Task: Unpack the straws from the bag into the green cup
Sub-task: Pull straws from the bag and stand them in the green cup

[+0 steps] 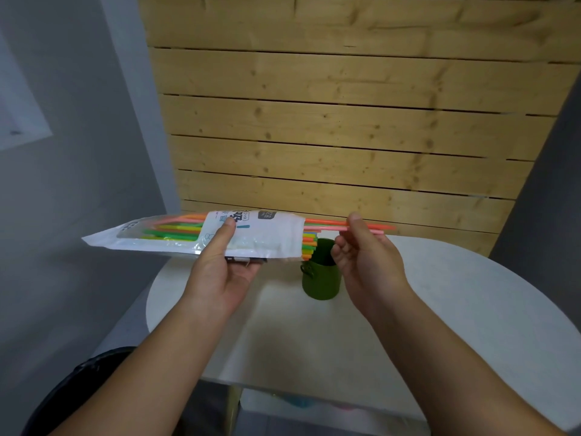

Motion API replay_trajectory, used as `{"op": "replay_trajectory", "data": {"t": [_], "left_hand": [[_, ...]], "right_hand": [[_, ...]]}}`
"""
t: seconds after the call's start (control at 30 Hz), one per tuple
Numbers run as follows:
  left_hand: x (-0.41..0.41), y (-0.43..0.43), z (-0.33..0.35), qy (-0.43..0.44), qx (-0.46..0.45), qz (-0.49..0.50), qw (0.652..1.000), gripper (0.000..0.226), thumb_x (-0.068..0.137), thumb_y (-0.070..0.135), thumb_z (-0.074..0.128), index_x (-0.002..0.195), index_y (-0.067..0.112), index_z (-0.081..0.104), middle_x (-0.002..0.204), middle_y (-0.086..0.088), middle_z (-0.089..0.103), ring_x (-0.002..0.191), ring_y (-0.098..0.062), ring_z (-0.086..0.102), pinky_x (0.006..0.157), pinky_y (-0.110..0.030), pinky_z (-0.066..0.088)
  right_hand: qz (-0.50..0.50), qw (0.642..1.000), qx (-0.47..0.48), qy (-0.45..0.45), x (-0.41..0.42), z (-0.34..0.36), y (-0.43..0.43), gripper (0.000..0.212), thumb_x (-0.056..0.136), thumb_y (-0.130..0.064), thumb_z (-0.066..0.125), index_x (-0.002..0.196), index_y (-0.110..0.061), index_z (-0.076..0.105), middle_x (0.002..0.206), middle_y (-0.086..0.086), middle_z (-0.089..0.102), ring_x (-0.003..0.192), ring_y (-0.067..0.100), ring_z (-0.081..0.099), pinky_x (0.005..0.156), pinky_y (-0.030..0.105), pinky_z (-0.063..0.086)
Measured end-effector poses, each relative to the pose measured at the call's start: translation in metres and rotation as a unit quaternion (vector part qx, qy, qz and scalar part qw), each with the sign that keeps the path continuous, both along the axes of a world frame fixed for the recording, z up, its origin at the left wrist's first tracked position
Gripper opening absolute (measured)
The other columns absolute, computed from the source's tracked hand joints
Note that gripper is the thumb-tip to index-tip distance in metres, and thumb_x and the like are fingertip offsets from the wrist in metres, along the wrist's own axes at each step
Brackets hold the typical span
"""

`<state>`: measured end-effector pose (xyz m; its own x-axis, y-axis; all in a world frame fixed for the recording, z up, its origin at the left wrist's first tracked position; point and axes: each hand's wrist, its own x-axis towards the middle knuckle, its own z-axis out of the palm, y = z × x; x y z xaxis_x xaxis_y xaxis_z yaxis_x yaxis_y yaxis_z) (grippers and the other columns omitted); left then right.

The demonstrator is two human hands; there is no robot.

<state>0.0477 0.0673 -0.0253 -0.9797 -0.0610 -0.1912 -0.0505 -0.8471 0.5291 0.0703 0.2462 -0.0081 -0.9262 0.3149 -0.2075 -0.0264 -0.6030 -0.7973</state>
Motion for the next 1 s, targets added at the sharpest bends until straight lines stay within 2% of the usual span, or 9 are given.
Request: {"op": "replay_trajectory", "data": {"t": [0.17, 0.3, 0.5, 0.73, 0.8, 0.9, 1.0], "left_hand": [[0.001, 0.006, -0.003, 0.0, -0.023, -0.014, 1.0, 0.026, 0.09, 0.01, 0.072, 0.114, 0.015, 0.062, 0.099, -0.01, 0.08, 0.09, -0.027, 0.077, 0.071, -0.048, 0.064], [0.0, 0.004, -0.003, 0.0, -0.02, -0.006, 1.0, 0.027, 0.09, 0.01, 0.072, 0.113, 0.015, 0.062, 0.1, -0.01, 0.08, 0.092, -0.027, 0.077, 0.076, -0.051, 0.063], [-0.005, -0.007, -0.004, -0.008, 0.004, 0.015, 1.0, 0.027, 0.09, 0.008, 0.071, 0.114, 0.014, 0.061, 0.096, -0.01, 0.08, 0.092, -0.026, 0.077, 0.079, -0.052, 0.062], [-0.003, 0.005, -0.007, -0.01, 0.0, -0.003, 1.0, 0.025, 0.09, 0.01, 0.072, 0.113, 0.014, 0.062, 0.099, -0.01, 0.08, 0.092, -0.026, 0.077, 0.077, -0.049, 0.063], [-0.002, 0.009, -0.007, -0.008, -0.004, -0.007, 1.0, 0.026, 0.09, 0.011, 0.072, 0.113, 0.015, 0.061, 0.099, -0.01, 0.08, 0.092, -0.026, 0.077, 0.077, -0.049, 0.063], [-0.003, 0.013, -0.007, -0.003, -0.005, -0.011, 1.0, 0.028, 0.09, 0.01, 0.072, 0.116, 0.015, 0.061, 0.099, -0.01, 0.08, 0.093, -0.027, 0.077, 0.081, -0.052, 0.062], [-0.006, 0.015, -0.007, -0.005, -0.001, -0.009, 1.0, 0.028, 0.09, 0.01, 0.072, 0.115, 0.015, 0.06, 0.1, -0.011, 0.08, 0.094, -0.027, 0.077, 0.085, -0.052, 0.06]], "right_hand": [[0.06, 0.998, 0.029, -0.006, -0.001, -0.004, -0.005, 0.02, 0.092, -0.02, 0.069, 0.1, -0.002, 0.068, 0.072, 0.006, 0.063, 0.059, 0.007, 0.06, 0.06, 0.02, 0.055], [0.046, 0.998, 0.042, -0.003, -0.004, -0.005, 0.005, 0.022, 0.092, -0.013, 0.068, 0.106, 0.003, 0.067, 0.084, 0.011, 0.067, 0.068, 0.01, 0.067, 0.064, 0.02, 0.057], [0.028, 0.998, 0.054, -0.034, -0.004, 0.002, 0.029, 0.019, 0.092, -0.017, 0.069, 0.104, -0.002, 0.068, 0.099, 0.014, 0.074, 0.076, 0.017, 0.074, 0.062, 0.024, 0.058], [0.061, 0.998, -0.004, -0.028, -0.004, -0.002, 0.02, 0.028, 0.089, -0.023, 0.072, 0.109, -0.003, 0.067, 0.076, 0.008, 0.065, 0.061, 0.012, 0.064, 0.056, 0.023, 0.056], [0.058, 0.998, -0.01, -0.02, -0.007, -0.002, 0.017, 0.027, 0.091, -0.019, 0.07, 0.111, -0.002, 0.068, 0.077, 0.01, 0.066, 0.059, 0.012, 0.064, 0.054, 0.022, 0.055], [0.06, 0.998, -0.013, -0.009, -0.01, -0.001, 0.015, 0.019, 0.091, -0.015, 0.07, 0.105, -0.003, 0.068, 0.077, 0.01, 0.067, 0.057, 0.011, 0.065, 0.053, 0.02, 0.055], [0.061, 0.995, -0.084, -0.01, -0.012, 0.0, 0.016, 0.016, 0.088, -0.01, 0.072, 0.1, -0.001, 0.065, 0.079, 0.01, 0.065, 0.058, 0.011, 0.063, 0.053, 0.018, 0.055]]}}
